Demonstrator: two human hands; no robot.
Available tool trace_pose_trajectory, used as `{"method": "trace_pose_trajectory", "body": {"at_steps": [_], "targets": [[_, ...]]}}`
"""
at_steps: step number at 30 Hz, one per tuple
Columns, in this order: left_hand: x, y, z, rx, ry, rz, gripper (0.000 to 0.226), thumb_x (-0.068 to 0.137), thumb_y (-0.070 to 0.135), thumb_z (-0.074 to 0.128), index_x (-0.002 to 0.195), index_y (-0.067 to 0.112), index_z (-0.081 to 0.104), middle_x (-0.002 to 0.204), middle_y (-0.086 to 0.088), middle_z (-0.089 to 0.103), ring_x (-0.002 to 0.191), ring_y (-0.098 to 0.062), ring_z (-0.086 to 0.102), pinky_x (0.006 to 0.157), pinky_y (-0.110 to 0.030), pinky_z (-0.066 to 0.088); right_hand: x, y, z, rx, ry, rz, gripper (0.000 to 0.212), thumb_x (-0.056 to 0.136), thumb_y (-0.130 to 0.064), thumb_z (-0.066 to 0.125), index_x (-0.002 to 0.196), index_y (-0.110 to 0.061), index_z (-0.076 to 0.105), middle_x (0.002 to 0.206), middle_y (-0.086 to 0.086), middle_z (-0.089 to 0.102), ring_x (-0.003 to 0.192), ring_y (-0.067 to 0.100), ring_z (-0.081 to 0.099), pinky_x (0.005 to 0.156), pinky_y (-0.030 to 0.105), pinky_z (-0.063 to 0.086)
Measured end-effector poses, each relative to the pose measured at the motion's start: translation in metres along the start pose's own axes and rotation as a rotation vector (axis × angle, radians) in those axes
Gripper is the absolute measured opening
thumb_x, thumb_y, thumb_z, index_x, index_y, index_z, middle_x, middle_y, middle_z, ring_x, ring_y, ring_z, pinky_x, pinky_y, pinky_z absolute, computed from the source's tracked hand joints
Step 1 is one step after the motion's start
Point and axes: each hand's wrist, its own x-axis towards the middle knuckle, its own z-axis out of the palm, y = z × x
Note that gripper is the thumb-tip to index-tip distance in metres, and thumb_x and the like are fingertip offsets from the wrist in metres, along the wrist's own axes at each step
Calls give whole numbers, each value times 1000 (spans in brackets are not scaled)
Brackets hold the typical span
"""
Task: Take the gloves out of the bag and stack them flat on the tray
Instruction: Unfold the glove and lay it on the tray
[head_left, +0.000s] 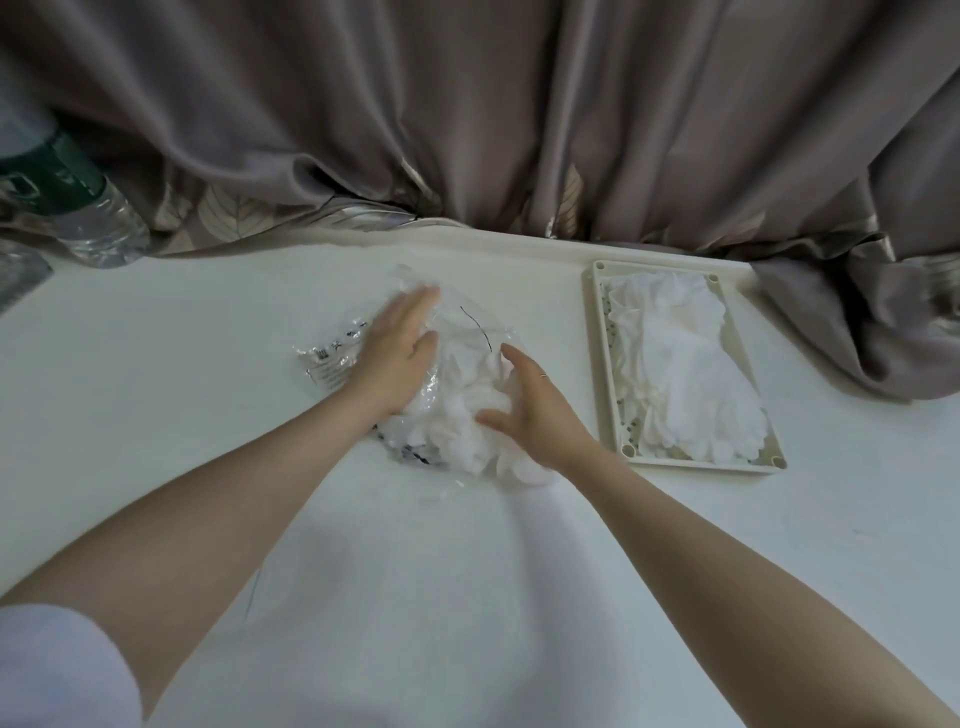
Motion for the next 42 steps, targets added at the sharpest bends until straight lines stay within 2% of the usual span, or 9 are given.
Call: {"method": "trace_pose_trajectory", "body": {"at_steps": [6,10,14,21,26,32,36,39,42], "targets": [[-15,7,18,-248,-319,-115,54,91,52,48,141,32,38,156,5,11,143,-10,15,112,-26,17,8,-15,7,52,35,250,39,90,-44,58,119,-18,60,113,-6,57,120,20,51,108,44,33],[-21,4,26,66,-338,35,79,62,62,73,132,45,42,157,11,-7,145,-21,3,117,-43,12,16,-16,-2,32,155,378,8,87,-35,62,91,-29,65,101,-6,63,112,21,54,99,34,36],[-14,11,33,169,-248,33,54,72,50,74,120,34,55,158,4,-3,145,-20,-3,117,-39,1,15,-19,-11,-111,288,235,13,85,-35,65,93,-26,71,116,-10,57,118,17,38,90,30,22],[-5,10,37,298,-243,-38,32,85,44,62,112,27,64,157,0,14,144,-20,5,112,-32,7,4,-29,-39,545,366,-3,21,94,-9,51,76,-19,52,74,-6,56,66,7,52,61,16,40],[-5,18,35,271,-140,-30,41,85,41,62,120,21,58,156,-1,15,143,-22,13,111,-34,13,6,-27,-45,920,402,106,20,102,-12,34,87,-13,46,87,6,66,74,16,61,80,27,50],[-22,41,38,490,311,882,32,72,36,51,100,23,45,114,-3,43,104,-24,42,85,-39,32,5,-10,-49,1115,55,304,35,102,-12,27,88,-6,58,102,6,68,86,18,63,84,28,46],[-21,32,64,826,-26,1234,25,79,22,44,104,25,50,95,4,64,83,-19,58,72,-32,39,6,-13,-51,1014,50,316,19,96,-12,50,78,-18,53,81,-3,62,66,12,53,65,23,40],[-22,33,71,1160,-249,928,55,81,48,51,135,35,48,114,8,64,102,-16,59,90,-33,36,5,-14,-56,821,110,324,21,89,-13,62,71,-20,53,74,-7,53,65,11,46,62,22,36],[-24,33,78,1295,-388,727,64,99,41,32,151,15,4,128,-7,53,127,-26,37,108,-35,21,5,-11,-63,801,194,300,19,90,-14,60,73,-19,54,77,-6,58,69,11,50,66,23,38]]}}
